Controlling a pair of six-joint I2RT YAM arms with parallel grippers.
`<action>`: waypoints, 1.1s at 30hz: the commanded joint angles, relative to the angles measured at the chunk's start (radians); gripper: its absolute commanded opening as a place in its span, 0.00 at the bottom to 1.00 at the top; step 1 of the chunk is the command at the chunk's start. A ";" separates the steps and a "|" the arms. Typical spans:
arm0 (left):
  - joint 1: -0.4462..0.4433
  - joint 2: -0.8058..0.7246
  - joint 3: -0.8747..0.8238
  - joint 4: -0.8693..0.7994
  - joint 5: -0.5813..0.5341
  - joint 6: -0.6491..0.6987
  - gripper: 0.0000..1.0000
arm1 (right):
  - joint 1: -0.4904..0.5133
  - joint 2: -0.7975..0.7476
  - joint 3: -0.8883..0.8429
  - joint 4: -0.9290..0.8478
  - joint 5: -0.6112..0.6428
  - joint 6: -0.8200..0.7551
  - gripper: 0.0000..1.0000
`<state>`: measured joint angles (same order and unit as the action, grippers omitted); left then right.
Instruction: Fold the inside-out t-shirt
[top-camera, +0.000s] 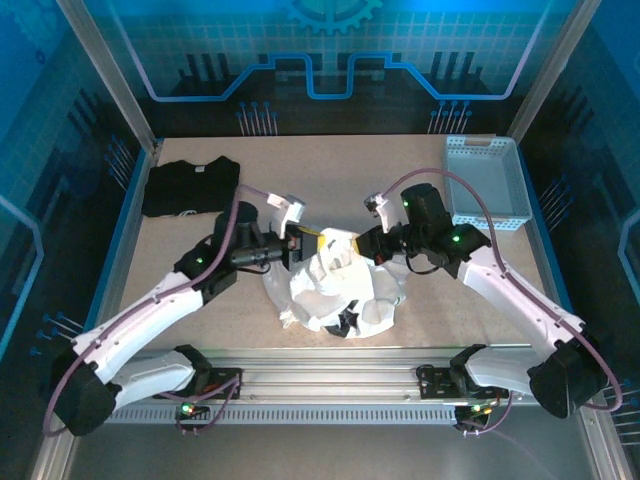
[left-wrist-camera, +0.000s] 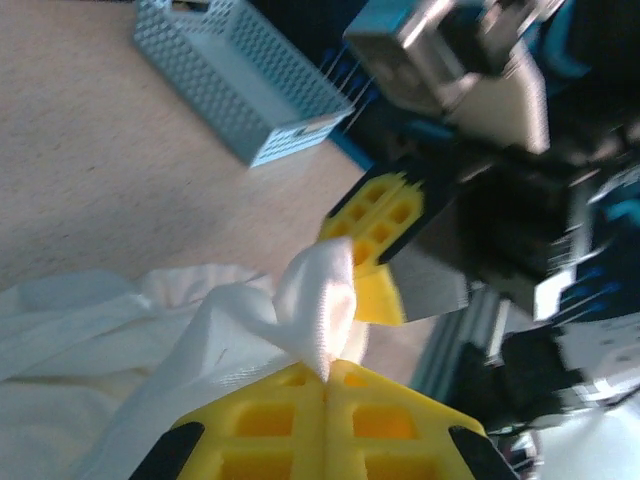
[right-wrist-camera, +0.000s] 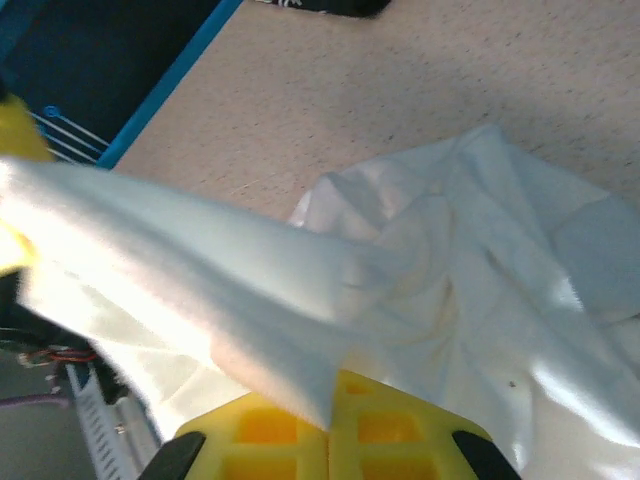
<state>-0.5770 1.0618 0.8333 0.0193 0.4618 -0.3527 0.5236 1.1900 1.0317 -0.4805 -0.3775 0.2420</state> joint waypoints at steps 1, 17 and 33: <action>0.040 -0.041 -0.058 0.206 0.258 -0.212 0.00 | 0.048 -0.016 0.043 -0.015 0.165 -0.059 0.09; 0.141 -0.033 -0.077 0.230 0.199 -0.336 0.00 | 0.162 -0.105 0.062 -0.099 0.277 -0.237 0.38; 0.141 -0.037 -0.059 0.180 0.193 -0.310 0.00 | 0.302 0.053 0.057 0.118 0.137 -0.243 0.28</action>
<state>-0.4438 1.0313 0.7341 0.2127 0.6586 -0.6971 0.8303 1.2045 1.0615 -0.4023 -0.2478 -0.0231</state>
